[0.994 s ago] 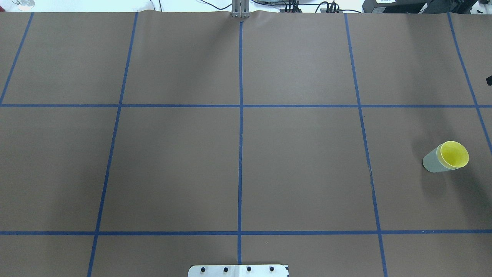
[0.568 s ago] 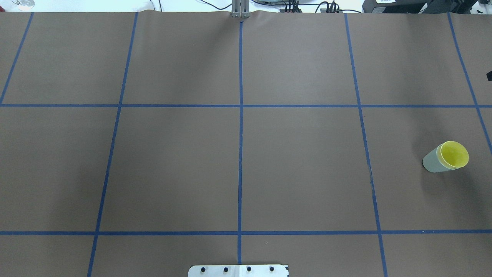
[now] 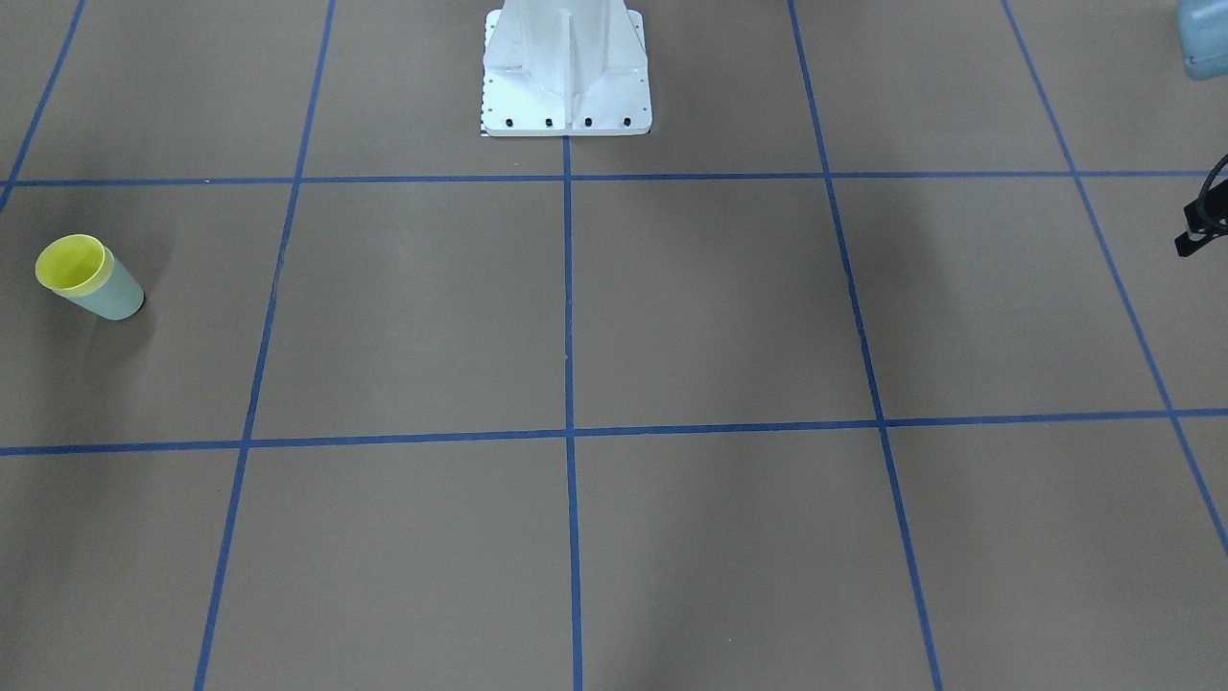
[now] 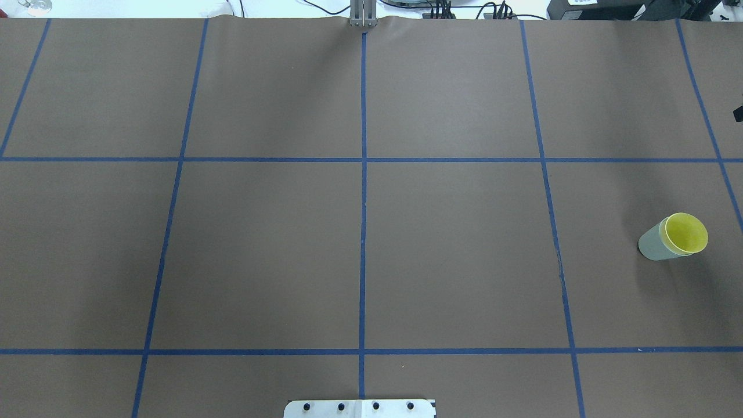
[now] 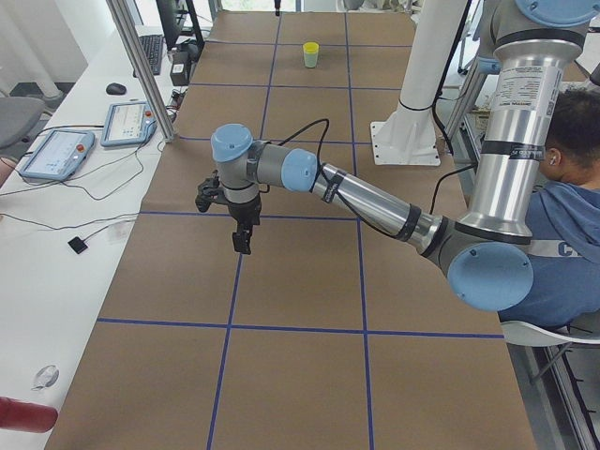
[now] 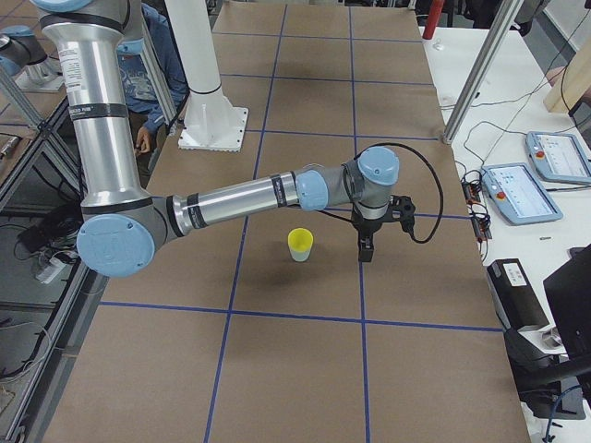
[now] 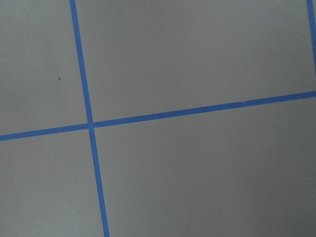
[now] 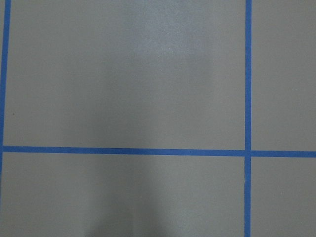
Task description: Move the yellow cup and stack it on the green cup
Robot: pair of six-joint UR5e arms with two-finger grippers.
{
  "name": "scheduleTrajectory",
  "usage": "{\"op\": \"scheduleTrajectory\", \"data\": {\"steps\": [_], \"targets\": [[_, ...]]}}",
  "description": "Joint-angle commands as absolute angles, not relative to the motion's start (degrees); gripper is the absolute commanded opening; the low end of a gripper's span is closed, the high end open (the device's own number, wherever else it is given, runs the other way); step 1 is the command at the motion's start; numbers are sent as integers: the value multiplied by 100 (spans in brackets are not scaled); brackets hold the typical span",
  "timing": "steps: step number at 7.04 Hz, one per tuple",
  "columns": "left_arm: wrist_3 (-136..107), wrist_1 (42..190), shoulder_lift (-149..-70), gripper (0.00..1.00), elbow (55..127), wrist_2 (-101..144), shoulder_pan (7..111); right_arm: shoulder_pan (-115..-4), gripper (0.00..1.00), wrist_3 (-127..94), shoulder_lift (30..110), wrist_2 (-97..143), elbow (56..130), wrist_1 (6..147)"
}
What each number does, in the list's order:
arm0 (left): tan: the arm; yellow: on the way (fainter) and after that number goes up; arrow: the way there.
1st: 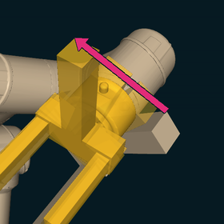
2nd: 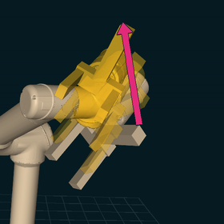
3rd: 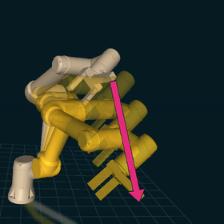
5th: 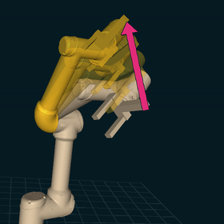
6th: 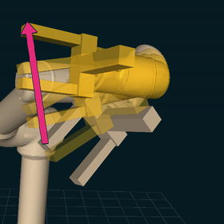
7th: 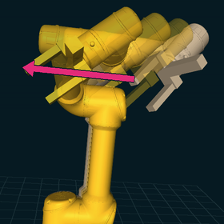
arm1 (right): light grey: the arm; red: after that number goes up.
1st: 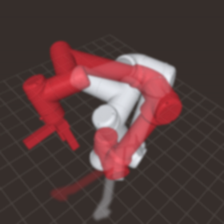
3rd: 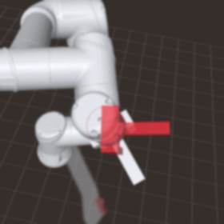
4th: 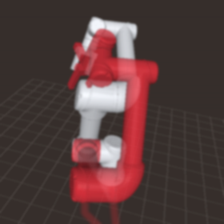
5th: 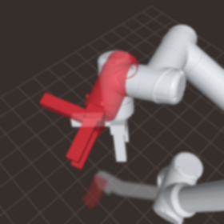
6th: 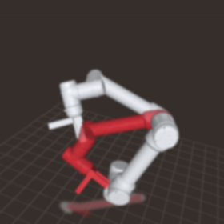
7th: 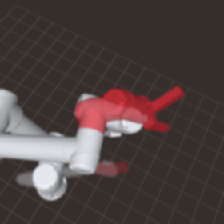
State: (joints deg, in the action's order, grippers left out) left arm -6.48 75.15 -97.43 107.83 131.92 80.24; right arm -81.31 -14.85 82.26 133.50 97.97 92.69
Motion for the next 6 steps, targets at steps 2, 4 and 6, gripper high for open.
{"op": "scheduleTrajectory", "data": {"steps": [2,4,6], "targets": [[-668,7541,-9730,100,10811,13192,8024,-8130,100,-1485,8218,13377,9809,9272],[-668,7559,-9668,100,10784,13262,8024,-8130,100,-1494,8218,13394,9809,9272],[-668,7559,-9633,100,10740,13596,8024,-8130,100,-1494,8226,13421,9809,9281]]}}
